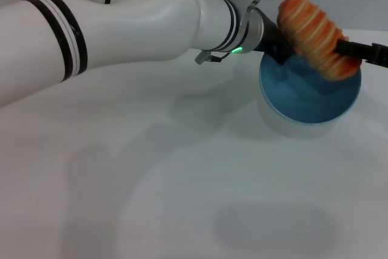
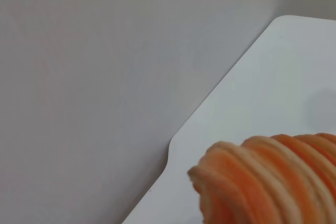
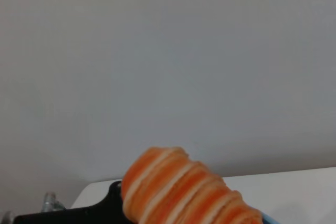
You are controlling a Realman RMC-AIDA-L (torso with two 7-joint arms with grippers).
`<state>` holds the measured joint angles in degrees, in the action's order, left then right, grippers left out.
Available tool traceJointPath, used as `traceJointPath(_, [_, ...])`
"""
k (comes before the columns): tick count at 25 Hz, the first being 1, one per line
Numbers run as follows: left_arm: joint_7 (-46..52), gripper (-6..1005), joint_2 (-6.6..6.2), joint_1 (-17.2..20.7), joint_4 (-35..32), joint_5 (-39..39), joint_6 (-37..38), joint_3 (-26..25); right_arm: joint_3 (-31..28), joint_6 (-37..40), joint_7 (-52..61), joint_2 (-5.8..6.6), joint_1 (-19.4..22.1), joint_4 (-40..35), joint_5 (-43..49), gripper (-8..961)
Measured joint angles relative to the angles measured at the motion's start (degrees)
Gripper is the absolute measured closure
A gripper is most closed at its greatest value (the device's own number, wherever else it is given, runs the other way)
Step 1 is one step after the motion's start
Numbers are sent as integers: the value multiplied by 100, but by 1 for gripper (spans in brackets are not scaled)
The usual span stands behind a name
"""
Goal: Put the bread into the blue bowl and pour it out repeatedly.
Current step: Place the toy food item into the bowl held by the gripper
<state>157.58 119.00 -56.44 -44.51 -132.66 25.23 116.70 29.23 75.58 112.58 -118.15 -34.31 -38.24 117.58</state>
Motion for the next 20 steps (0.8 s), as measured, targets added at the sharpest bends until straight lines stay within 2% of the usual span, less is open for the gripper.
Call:
traceJointPath(3, [1,1000,0,2,-1,5,-4,-1,-30,-26,-169,-1,-15,142,-6,799])
traceJointPath(8, [1,1001,0,2,-2,9,3,-20,-42,9,-187,-3,13,159,-124,580])
traceJointPath(20, [1,1001,-23,-58,142,14,-81,-80,-65,215,-183,58,327,135,-372,521])
